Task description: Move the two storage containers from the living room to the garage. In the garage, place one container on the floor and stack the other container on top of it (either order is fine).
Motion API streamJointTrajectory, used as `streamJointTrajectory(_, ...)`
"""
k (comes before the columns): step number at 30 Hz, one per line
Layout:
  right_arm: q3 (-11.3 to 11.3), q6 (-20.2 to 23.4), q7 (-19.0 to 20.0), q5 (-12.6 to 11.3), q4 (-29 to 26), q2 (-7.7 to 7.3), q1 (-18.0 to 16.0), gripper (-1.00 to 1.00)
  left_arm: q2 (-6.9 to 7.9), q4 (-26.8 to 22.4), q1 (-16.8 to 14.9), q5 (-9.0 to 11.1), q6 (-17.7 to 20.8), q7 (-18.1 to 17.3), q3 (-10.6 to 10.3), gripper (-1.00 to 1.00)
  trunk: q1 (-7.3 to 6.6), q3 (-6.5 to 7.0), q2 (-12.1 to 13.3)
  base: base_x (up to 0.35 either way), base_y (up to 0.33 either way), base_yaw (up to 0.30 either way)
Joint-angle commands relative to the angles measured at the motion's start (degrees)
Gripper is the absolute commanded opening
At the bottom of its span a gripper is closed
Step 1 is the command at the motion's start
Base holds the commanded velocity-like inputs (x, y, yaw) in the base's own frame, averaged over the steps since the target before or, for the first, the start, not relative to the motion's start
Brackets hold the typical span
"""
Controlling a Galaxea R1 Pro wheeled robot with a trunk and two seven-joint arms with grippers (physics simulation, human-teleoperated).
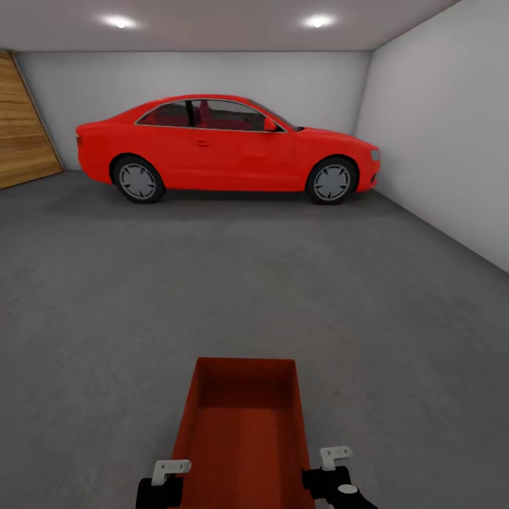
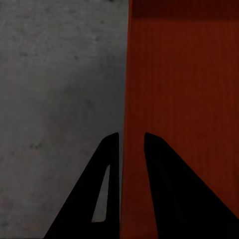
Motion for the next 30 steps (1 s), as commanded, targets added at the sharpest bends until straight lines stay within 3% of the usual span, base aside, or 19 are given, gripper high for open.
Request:
streamJointTrajectory(1,0.23,-0.12,-0.61,0.24,0.09,-0.01,-0.04,-1.0,0.04,-0.01,-0.04,-0.04,-0.2,0.85,0.28,-1.0,0.02,-0.04,-0.02,0.315,0.0,0.0)
streamJointTrajectory(30,0.23,-0.12,-0.61,0.24,0.09,-0.05,-0.04,-1.0,0.04,-0.01,-0.04,-0.04,-0.2,0.85,0.28,-1.0,0.02,-0.04,-0.02,0.341,0.0,0.0)
